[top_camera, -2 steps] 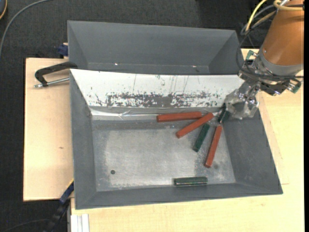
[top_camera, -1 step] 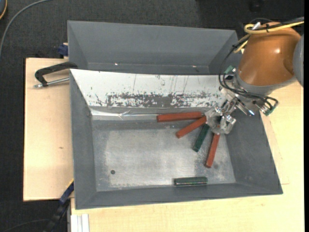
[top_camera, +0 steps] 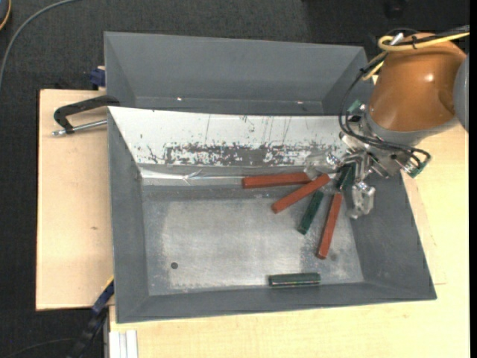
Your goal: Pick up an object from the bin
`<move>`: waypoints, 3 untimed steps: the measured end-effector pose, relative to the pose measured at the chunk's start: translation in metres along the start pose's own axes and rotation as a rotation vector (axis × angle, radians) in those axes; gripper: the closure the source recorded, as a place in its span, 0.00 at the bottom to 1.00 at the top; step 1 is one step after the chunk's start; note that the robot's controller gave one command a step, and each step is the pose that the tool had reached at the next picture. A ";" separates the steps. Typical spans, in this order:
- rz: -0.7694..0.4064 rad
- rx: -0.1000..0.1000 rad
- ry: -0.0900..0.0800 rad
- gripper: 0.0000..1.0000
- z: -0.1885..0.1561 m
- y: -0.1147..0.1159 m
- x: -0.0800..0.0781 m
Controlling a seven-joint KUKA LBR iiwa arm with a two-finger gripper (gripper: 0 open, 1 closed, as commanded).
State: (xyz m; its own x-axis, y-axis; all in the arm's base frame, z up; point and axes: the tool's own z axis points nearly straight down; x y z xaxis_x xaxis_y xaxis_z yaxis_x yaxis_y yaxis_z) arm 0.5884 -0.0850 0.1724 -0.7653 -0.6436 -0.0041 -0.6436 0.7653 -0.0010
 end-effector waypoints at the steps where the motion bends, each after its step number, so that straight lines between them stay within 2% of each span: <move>1: -0.320 -0.005 0.004 0.00 0.091 -0.013 -0.005; 2: -0.926 -0.004 0.002 0.00 0.100 -0.001 0.005; 3: -0.924 -0.004 0.001 1.00 0.100 -0.001 0.005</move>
Offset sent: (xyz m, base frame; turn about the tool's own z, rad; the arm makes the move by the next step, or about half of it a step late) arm 0.0130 -0.0077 -0.0900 -0.3222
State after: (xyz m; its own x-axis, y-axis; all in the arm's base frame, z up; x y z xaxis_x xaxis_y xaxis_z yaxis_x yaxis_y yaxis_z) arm 0.5857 -0.0893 0.0728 0.0527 -0.9986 -0.0021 -0.9986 -0.0527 -0.0003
